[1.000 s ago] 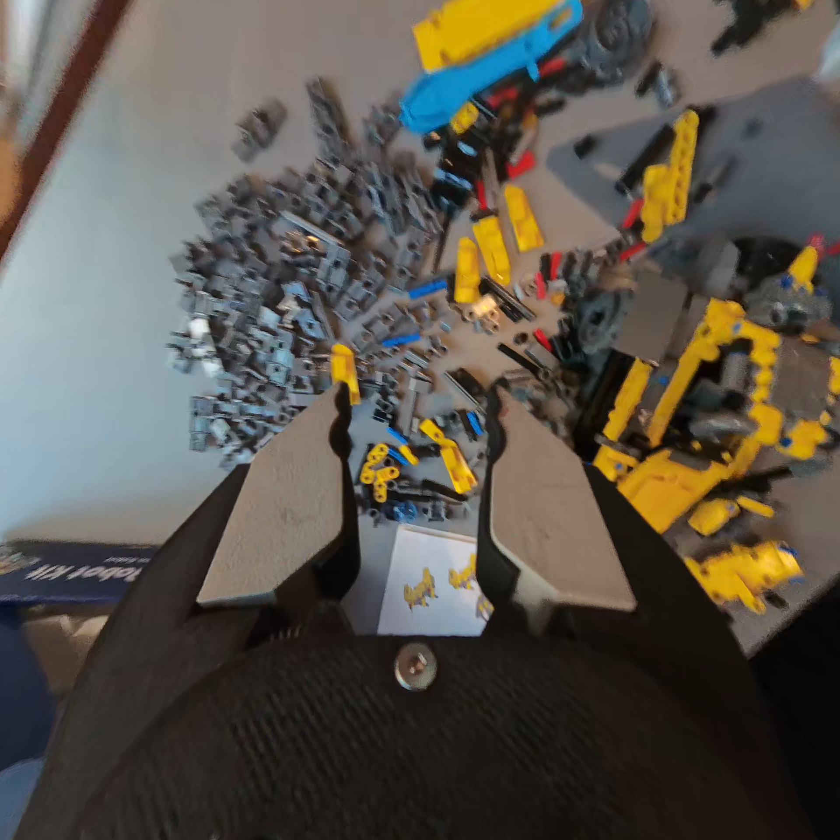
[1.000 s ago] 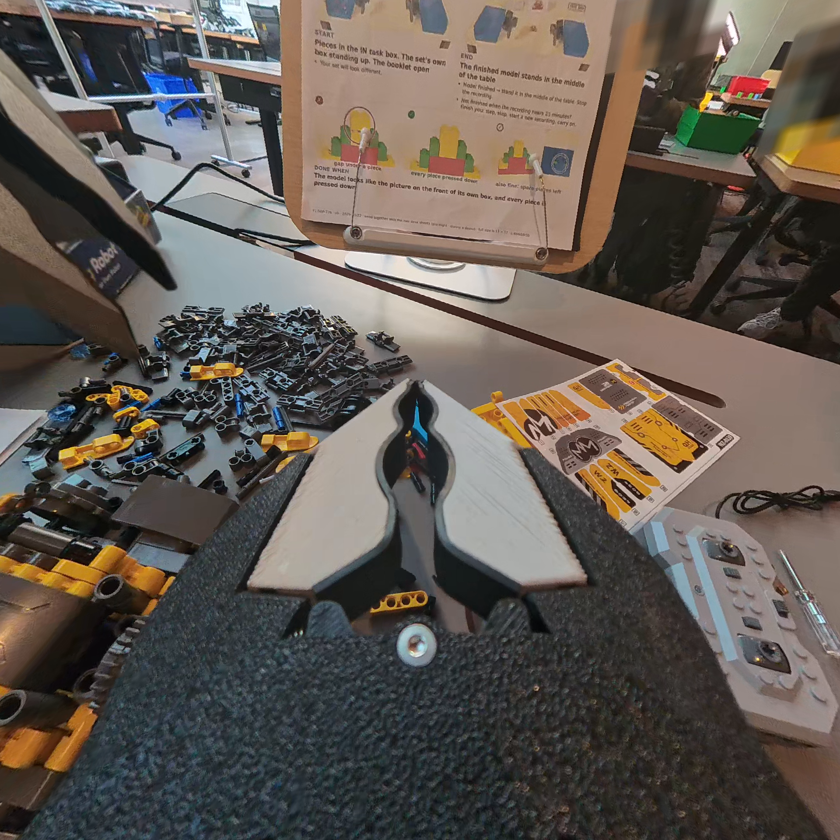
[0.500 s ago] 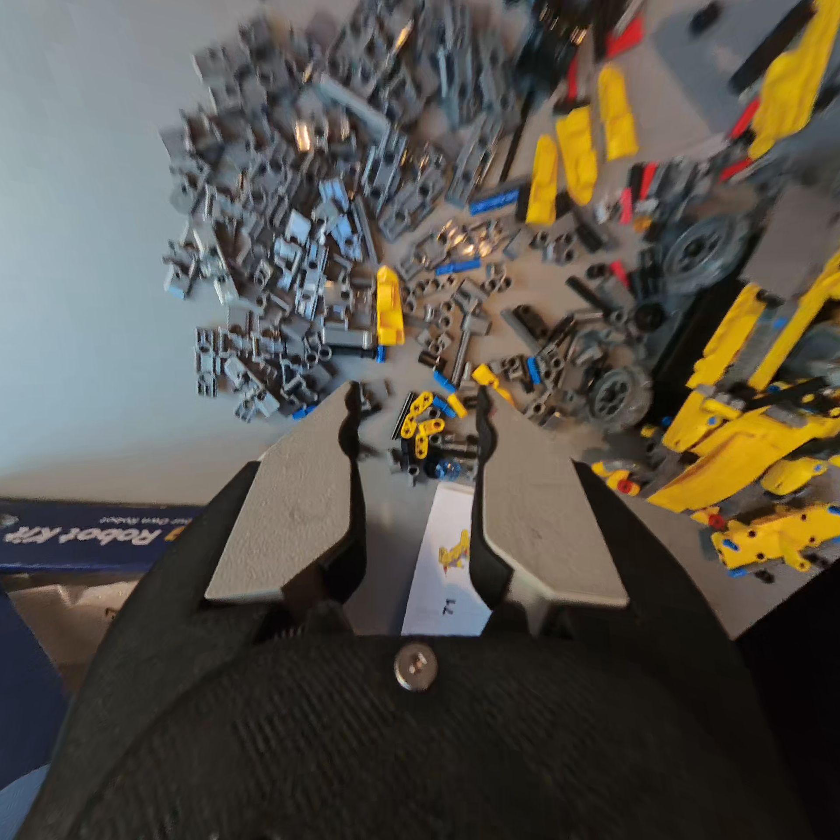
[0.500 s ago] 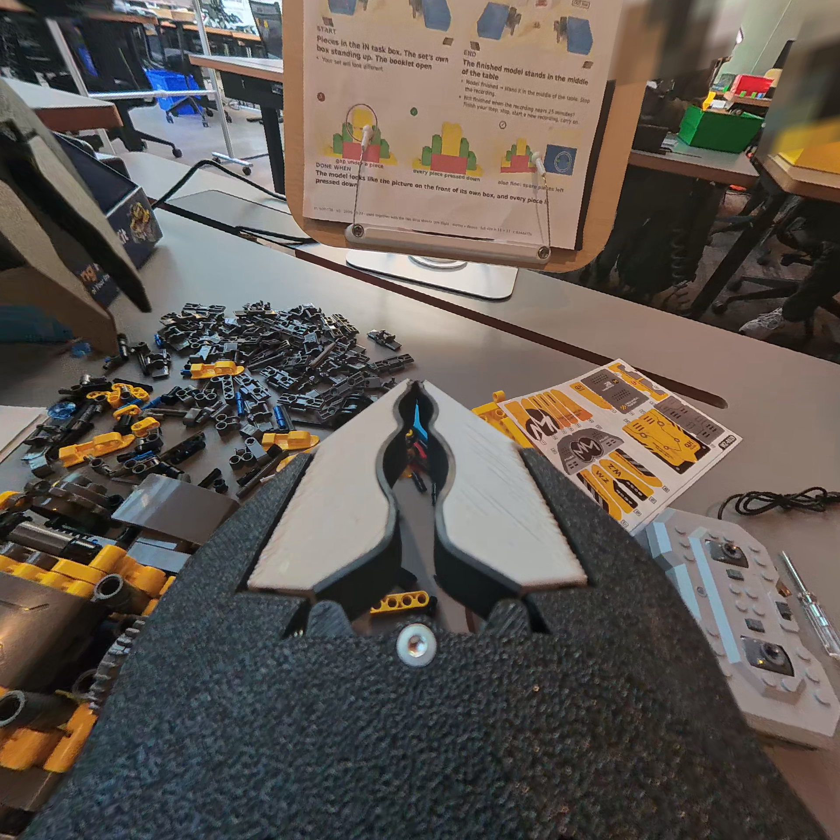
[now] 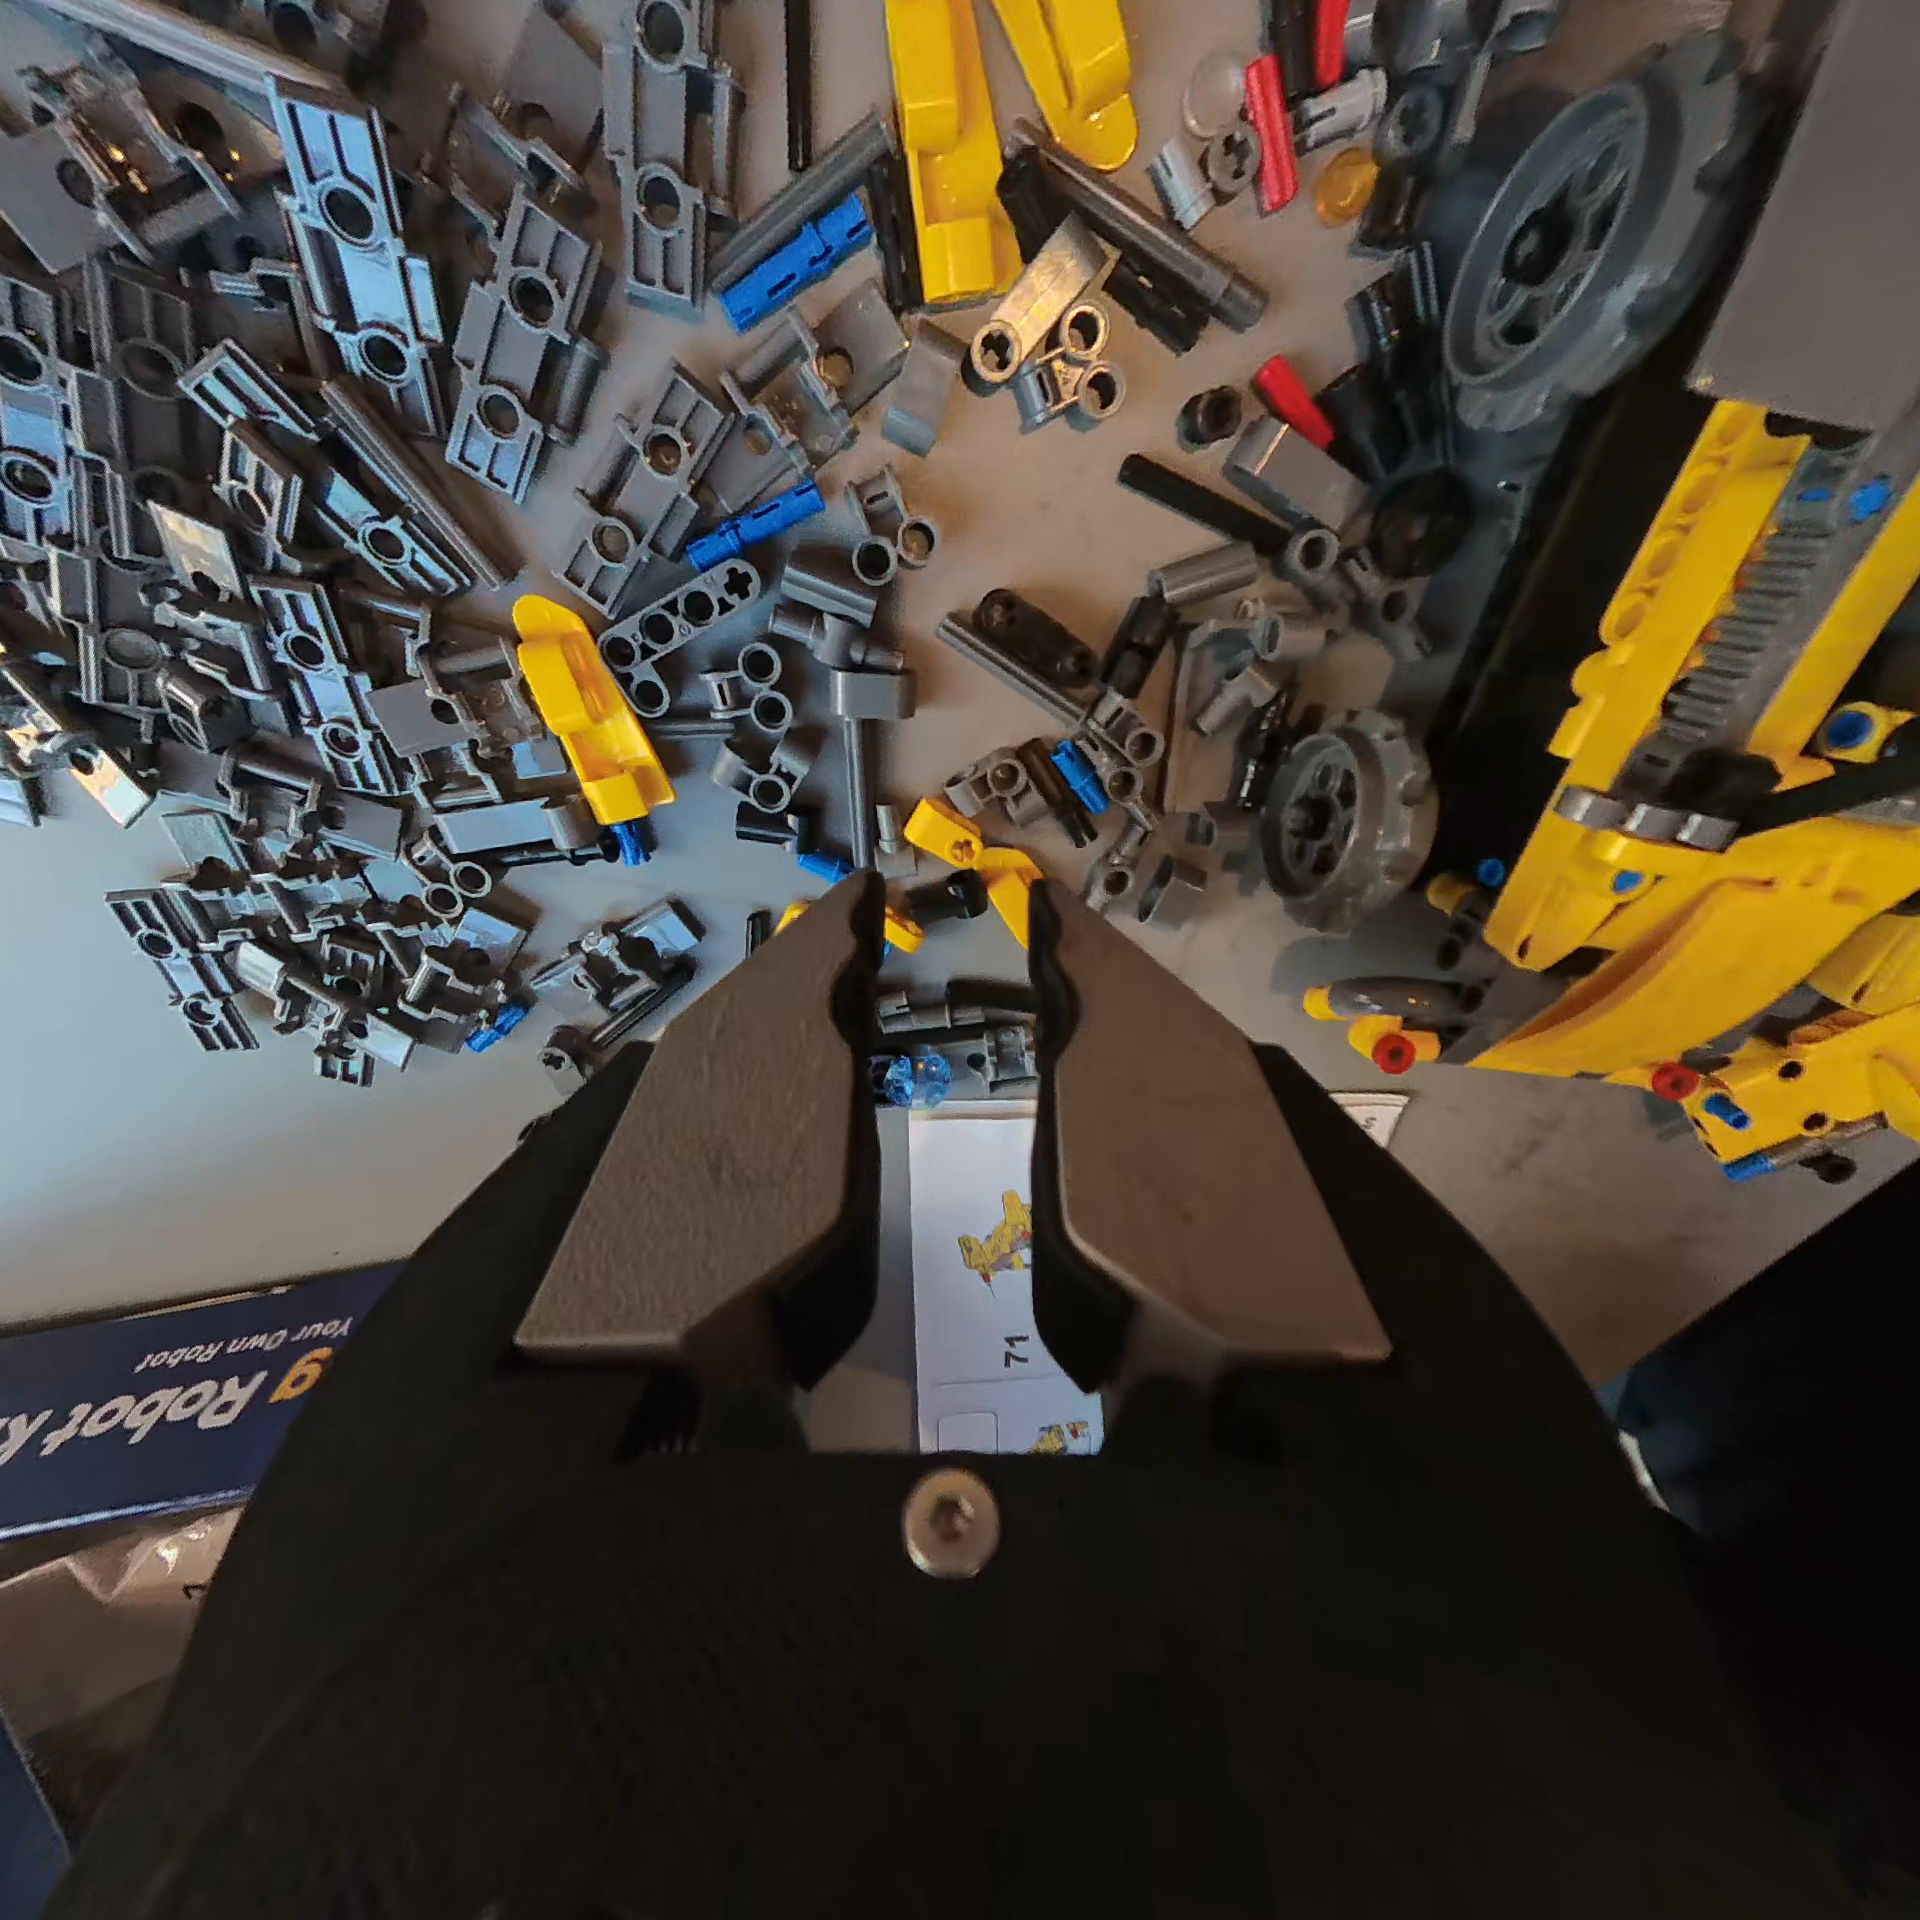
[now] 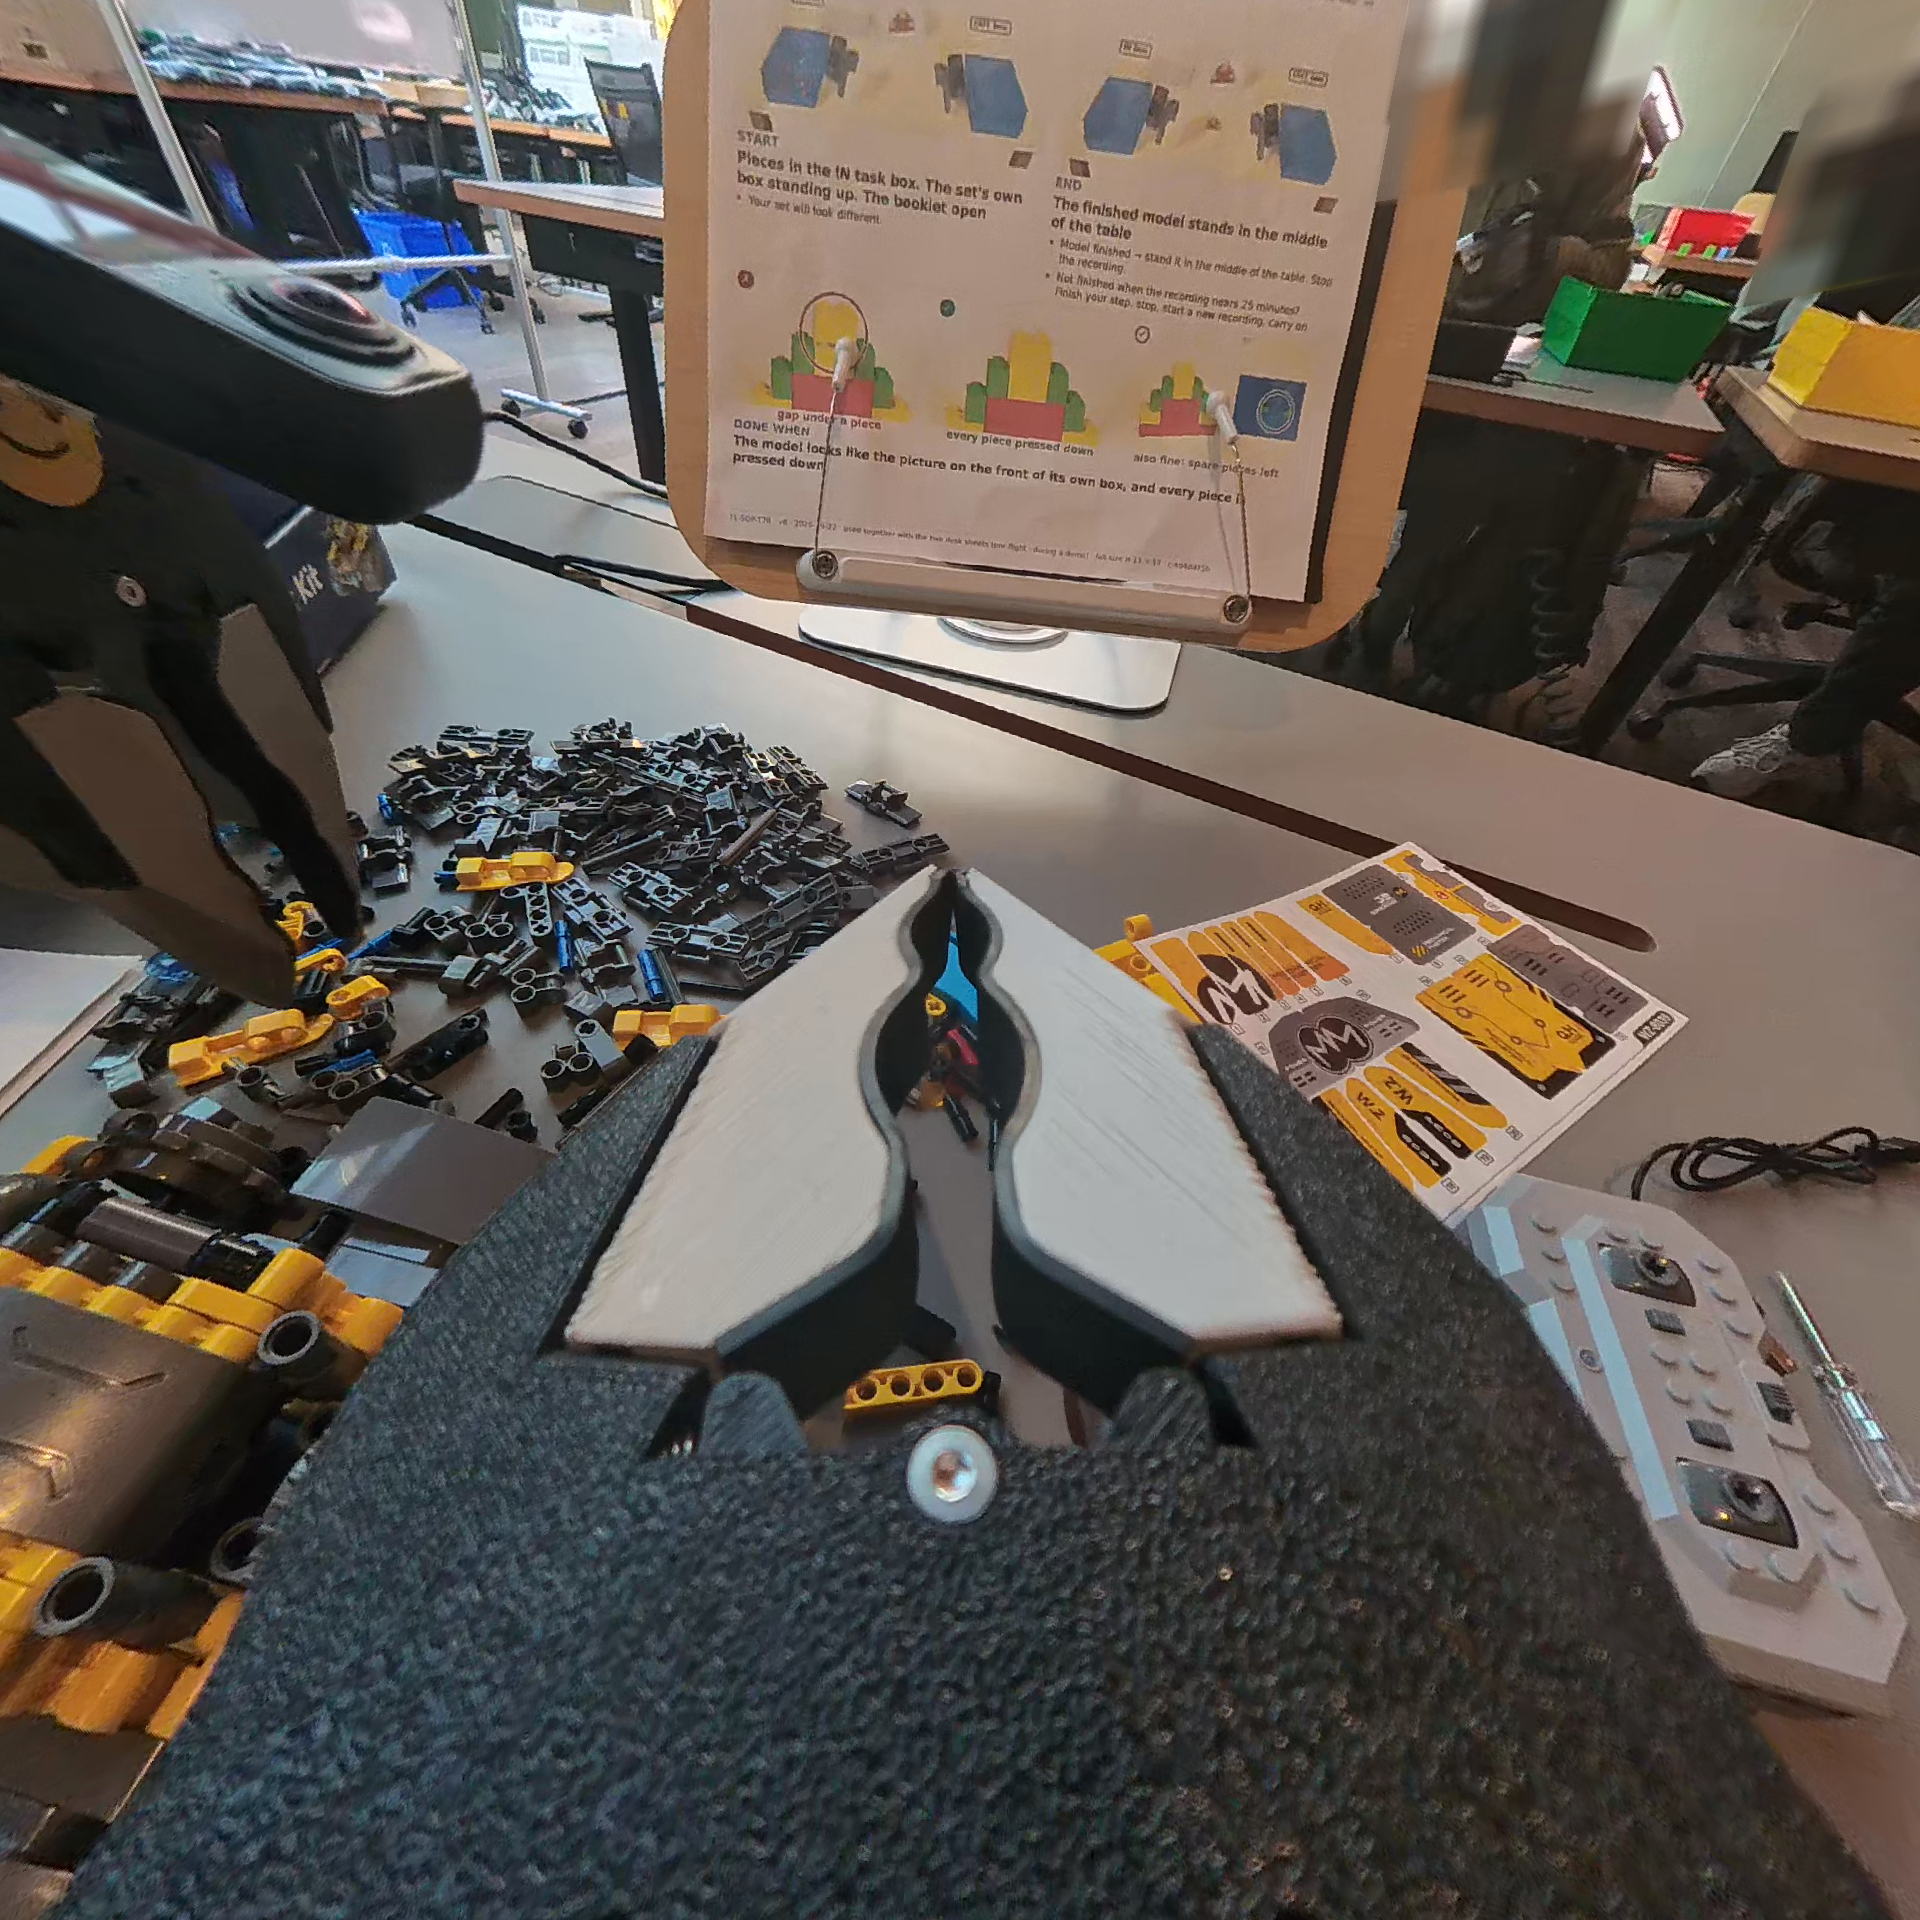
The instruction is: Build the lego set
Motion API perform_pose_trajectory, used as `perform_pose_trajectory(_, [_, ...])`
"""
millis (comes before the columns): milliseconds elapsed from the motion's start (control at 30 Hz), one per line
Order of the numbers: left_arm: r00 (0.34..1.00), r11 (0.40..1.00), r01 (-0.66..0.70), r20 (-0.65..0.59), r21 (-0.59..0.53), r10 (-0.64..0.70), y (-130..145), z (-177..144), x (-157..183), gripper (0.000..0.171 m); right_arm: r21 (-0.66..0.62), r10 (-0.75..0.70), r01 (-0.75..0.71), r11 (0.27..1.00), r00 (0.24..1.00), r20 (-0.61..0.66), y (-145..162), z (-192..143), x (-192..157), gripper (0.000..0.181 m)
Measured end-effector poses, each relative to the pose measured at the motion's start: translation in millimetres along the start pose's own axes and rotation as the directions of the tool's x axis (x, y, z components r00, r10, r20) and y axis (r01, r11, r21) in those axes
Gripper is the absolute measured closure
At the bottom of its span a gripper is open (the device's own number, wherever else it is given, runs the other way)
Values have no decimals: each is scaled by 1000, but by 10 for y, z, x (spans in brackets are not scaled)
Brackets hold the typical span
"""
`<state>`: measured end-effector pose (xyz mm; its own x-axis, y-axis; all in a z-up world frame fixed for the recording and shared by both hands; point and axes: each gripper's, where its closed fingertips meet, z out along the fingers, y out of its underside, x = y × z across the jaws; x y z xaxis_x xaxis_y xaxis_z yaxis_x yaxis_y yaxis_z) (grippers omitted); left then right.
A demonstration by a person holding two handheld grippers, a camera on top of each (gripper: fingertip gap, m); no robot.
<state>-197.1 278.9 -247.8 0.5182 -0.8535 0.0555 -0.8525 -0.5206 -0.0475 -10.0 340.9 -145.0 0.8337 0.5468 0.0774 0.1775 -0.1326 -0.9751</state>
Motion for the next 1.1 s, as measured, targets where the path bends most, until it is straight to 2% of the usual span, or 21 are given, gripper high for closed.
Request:
perform_pose_trajectory(433, [999,998,-37,10,-52,37,-18,137,19,156,4,3,-3,1000,1000,3,-11,-2,-3,181])
perform_pose_trajectory(700, [997,998,-70,16,0,70,-124,57,83,165,3,4,-4,1000,1000,7,-12,5,-10,181])
perform_pose_trajectory(833, [998,997,-61,16,-47,62,-65,128,61,159,4,4,-4,1000,1000,7,-16,4,-7,181])
perform_pose_trajectory(1100, [998,995,-69,-3,-72,69,-33,174,91,167,7,3,-3,1000,1000,7,-27,3,-6,181])
